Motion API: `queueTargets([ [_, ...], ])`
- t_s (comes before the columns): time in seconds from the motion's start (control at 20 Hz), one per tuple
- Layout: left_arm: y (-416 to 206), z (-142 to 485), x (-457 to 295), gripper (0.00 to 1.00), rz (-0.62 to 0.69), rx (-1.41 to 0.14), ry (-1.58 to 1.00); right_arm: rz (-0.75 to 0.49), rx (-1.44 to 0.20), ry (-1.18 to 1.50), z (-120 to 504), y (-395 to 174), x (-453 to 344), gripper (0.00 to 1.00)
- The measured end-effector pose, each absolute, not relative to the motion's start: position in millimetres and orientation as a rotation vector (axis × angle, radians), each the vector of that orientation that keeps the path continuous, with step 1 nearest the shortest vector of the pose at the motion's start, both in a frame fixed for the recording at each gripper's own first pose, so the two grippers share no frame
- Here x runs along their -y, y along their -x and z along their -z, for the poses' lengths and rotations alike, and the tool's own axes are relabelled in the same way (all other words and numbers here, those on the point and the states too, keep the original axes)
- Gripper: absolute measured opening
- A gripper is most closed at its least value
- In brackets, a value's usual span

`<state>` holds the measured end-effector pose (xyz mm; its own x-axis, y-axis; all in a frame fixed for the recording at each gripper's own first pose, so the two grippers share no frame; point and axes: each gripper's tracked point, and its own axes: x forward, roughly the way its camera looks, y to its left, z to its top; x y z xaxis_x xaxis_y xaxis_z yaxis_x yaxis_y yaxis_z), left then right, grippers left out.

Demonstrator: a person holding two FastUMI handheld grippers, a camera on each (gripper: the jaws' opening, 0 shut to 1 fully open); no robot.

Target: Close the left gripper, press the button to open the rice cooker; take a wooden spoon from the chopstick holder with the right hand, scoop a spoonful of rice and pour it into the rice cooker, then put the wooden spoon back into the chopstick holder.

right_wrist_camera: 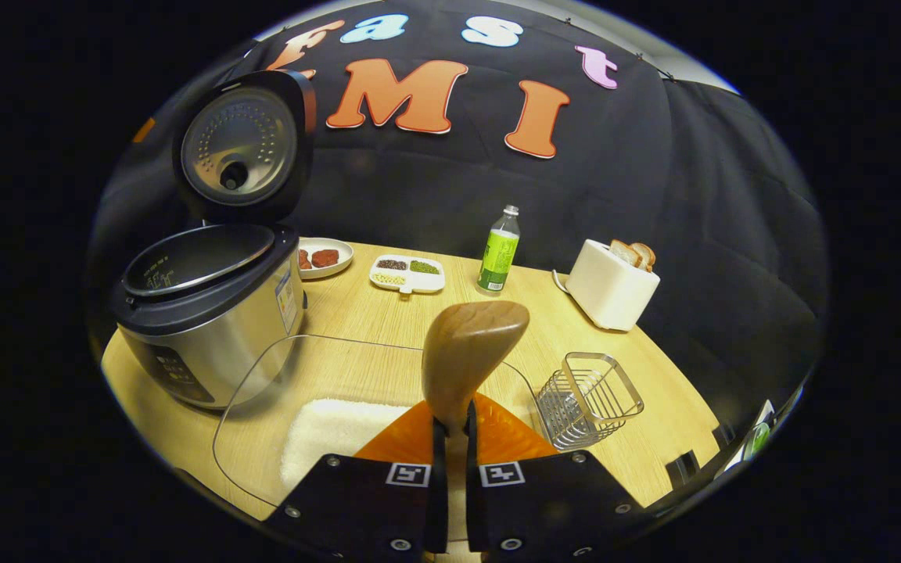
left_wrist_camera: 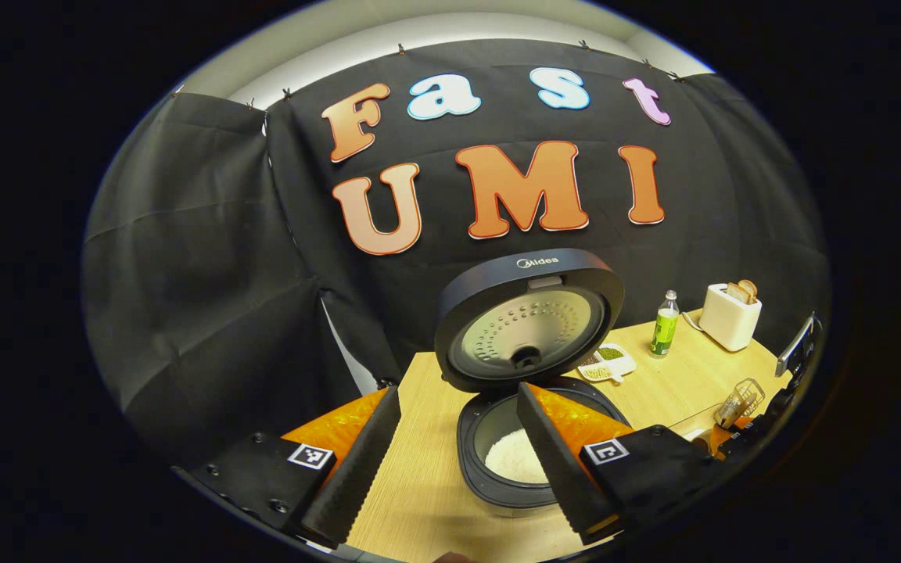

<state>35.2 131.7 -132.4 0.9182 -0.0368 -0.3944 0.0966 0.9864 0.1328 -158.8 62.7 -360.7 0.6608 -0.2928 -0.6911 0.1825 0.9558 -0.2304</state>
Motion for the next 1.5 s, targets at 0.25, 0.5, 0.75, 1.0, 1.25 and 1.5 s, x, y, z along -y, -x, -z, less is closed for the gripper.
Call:
queueTargets([
  [0.25, -31.0, 133.4, -138.3, 1.00, 0.061, -0.403, -0.153, 0.293, -0.808, 0.059, 363.4, 156.5, -61.3, 0.09],
  [0.5, -26.1, 137.8, -148.8, 1.00, 0.049, -0.418, -0.166, 0.304, -0.803, -0.155, 368.3, 152.6, -78.7, 0.08],
  [0.75, -27.1, 142.3, -156.7, 0.94, 0.042, -0.431, -0.182, 0.263, -0.795, -0.306, 366.8, 153.2, -103.1, 0.09],
  [1.0, -33.8, 142.3, -154.3, 0.94, 0.056, -0.424, -0.189, 0.231, -0.785, -0.407, 369.5, 151.7, -123.5, 0.08],
  [1.25, -39.9, 145.9, -154.5, 0.94, 0.067, -0.427, -0.192, 0.219, -0.814, -0.512, 374.1, 149.0, -135.8, 0.08],
  [1.5, -43.9, 148.8, -157.4, 0.94, 0.067, -0.429, -0.192, 0.182, -0.840, -0.588, 375.1, 145.0, -151.2, 0.08],
])
